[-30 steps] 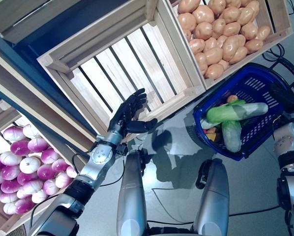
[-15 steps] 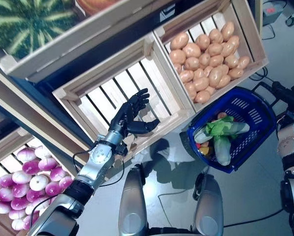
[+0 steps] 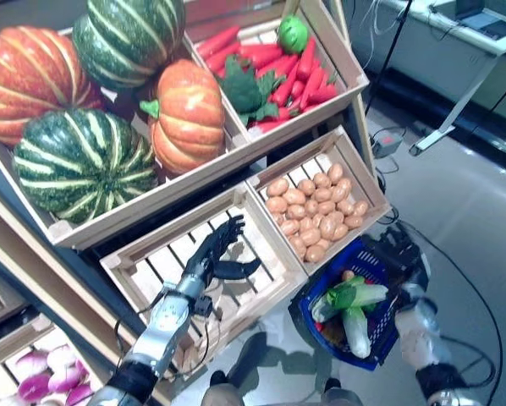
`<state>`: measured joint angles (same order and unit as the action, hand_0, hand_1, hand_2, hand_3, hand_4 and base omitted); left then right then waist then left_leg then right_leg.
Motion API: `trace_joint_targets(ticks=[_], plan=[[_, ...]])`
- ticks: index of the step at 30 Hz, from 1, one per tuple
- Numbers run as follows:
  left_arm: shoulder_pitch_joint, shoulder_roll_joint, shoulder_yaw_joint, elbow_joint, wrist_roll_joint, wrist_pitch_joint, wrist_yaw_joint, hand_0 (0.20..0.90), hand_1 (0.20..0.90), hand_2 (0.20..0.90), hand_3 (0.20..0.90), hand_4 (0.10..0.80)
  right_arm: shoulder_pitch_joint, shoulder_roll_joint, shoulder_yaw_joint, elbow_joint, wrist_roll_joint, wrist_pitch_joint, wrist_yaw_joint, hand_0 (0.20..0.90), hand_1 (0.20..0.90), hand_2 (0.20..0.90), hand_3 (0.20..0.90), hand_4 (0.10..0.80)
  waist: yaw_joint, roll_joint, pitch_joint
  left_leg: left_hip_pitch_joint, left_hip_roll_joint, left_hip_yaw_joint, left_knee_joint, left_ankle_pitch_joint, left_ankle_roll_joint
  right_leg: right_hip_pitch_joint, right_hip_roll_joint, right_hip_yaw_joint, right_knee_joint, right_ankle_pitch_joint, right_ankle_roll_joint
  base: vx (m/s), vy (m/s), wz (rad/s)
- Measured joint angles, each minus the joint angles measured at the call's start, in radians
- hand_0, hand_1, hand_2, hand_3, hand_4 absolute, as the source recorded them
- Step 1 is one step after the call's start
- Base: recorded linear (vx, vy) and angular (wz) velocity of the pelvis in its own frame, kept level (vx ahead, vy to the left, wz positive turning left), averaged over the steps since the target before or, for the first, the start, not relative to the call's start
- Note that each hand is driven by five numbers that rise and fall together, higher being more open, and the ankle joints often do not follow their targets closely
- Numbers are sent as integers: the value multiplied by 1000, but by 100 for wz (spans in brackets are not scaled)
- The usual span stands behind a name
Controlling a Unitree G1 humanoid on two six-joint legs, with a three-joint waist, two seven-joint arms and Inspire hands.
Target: Put vegetables into the basket
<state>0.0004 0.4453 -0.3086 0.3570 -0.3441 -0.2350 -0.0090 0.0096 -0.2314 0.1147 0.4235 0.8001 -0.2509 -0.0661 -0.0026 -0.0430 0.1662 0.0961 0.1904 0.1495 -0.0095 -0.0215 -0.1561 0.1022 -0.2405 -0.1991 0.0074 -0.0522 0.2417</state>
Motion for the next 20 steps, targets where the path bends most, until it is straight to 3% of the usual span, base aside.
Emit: trace_joint_targets(ticks=[4, 10, 20], plan=[[44, -49, -20, 69, 37, 3, 15, 900, 900, 900, 900, 800, 60, 74, 110, -2, -14, 0, 16, 900, 900, 900, 900, 800, -13, -13, -24, 25, -6, 13, -50, 24, 0, 18, 2, 2, -46, 21, 7, -19, -9, -4], [68, -110, -37, 220, 117, -106, 130, 900, 900, 900, 900, 800, 90, 146, 225, 53, -11, -21, 13, 900, 900, 900, 900, 800, -20, -20, -74, 41, -6, 25, -76, 48, -1, 14, 7, 24, -54, 31, 7, 28, 24, -6], [105, -150, -52, 249, 75, -122, 177, 900, 900, 900, 900, 800, 118, 90, 327, 82, -86, -95, -16, 900, 900, 900, 900, 800, -15, 4, -96, 32, -6, 17, -79, 73, 4, 24, 10, 21, -90, 65, -2, 22, 27, 0]])
